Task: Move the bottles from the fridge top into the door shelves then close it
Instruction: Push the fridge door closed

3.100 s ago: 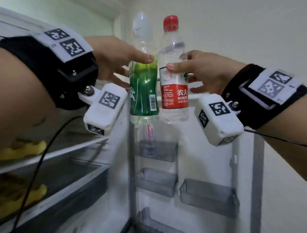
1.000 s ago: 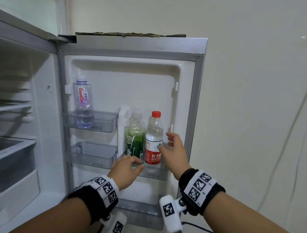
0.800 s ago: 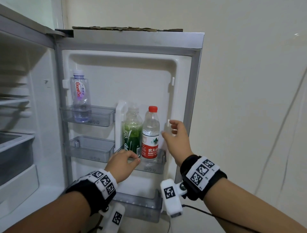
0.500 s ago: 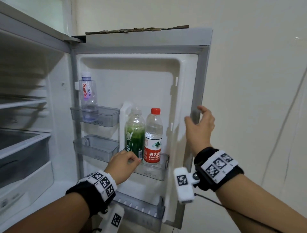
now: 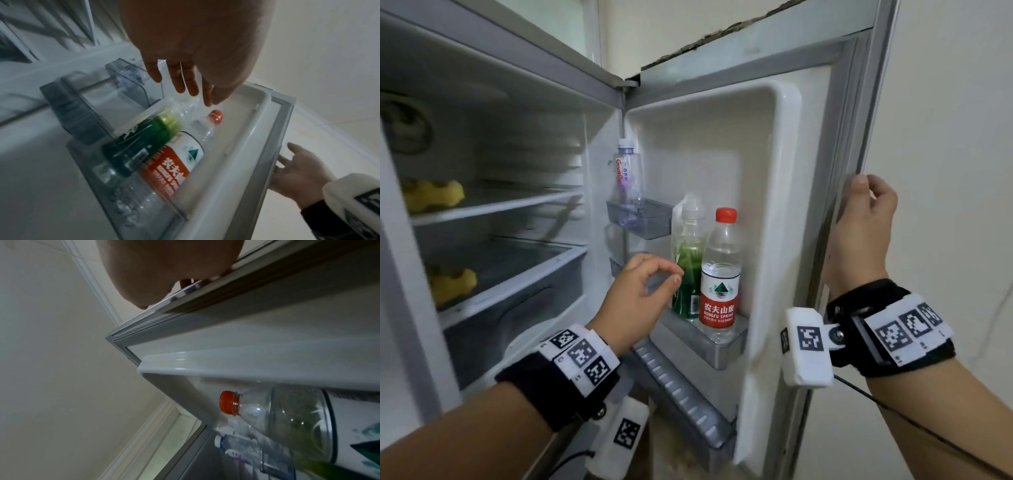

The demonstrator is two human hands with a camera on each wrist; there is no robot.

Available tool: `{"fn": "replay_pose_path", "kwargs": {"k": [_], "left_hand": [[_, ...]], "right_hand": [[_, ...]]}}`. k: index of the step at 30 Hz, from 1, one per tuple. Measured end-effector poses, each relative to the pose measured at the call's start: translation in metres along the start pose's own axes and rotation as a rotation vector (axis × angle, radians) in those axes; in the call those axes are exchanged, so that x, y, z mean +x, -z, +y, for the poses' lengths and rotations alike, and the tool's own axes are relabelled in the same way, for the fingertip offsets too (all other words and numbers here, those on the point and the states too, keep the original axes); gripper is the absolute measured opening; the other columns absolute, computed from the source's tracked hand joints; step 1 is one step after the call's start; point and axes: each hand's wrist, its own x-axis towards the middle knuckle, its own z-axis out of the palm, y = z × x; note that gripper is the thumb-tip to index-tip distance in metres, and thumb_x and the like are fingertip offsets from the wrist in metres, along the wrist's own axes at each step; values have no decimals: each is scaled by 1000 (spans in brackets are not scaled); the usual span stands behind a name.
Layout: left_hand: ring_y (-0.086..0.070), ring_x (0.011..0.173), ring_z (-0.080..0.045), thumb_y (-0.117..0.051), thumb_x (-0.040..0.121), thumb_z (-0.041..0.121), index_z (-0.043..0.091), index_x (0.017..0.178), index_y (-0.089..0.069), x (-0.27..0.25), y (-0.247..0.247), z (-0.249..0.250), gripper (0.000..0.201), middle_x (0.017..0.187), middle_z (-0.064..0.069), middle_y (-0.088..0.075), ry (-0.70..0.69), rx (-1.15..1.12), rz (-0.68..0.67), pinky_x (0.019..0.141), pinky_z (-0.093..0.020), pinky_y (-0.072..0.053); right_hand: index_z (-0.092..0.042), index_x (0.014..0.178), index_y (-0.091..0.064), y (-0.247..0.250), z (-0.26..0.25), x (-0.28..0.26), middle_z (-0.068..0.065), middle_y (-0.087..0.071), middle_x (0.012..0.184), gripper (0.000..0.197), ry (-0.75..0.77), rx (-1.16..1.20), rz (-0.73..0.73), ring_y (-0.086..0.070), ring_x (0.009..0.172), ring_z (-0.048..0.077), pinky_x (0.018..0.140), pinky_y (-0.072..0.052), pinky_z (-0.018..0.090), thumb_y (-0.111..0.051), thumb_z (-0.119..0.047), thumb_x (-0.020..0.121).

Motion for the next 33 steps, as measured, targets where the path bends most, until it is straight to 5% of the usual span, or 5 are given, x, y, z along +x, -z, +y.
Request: {"fn": "replay_pose_path", "kwargs": {"k": [9,16,19,28,33], "left_hand": [[-47,104,14,-60,86,27,45,92,-56,-61,87,29,19,107,24,-45,-149,111,121,86,3,-33],[-31,127,-1,-58,79,46,42,137,-32,-87,152,40,63,134,12,-33,-164,321,387,106,1,-15],[-25,139,-8,-68,78,47,34,150,-21,-99,179,33,87,152,2,-24,-54,364,418,111,-12,-17],[-13,151,-20,-67,60,70,25,155,-9,-116,224,-6,120,164,-3,-10,336,387,411,121,-40,-18],[-12,151,-21,-60,45,81,23,156,-4,-115,229,-19,137,164,-6,-10,388,378,367,122,-43,-18]], "right_hand": [[-36,96,-55,-36,-31,-89,-12,-53,89,20,105,128,-294,-53,82,6,72,-47,22,-61,-19,87],[-29,110,-52,-101,-40,-154,-3,-56,102,36,180,199,-502,-55,91,6,81,-49,19,-69,-17,81],[-33,112,-51,-131,-41,-181,-4,-55,109,40,187,185,-587,-56,101,12,88,-49,24,-71,-24,79],[-23,117,-48,-197,-46,-232,5,-50,125,43,277,84,-679,-49,106,9,84,-38,2,-72,-25,81],[-29,109,-43,-225,-46,-250,3,-46,121,40,311,9,-700,-50,111,20,98,-46,37,-70,-30,79]]}}
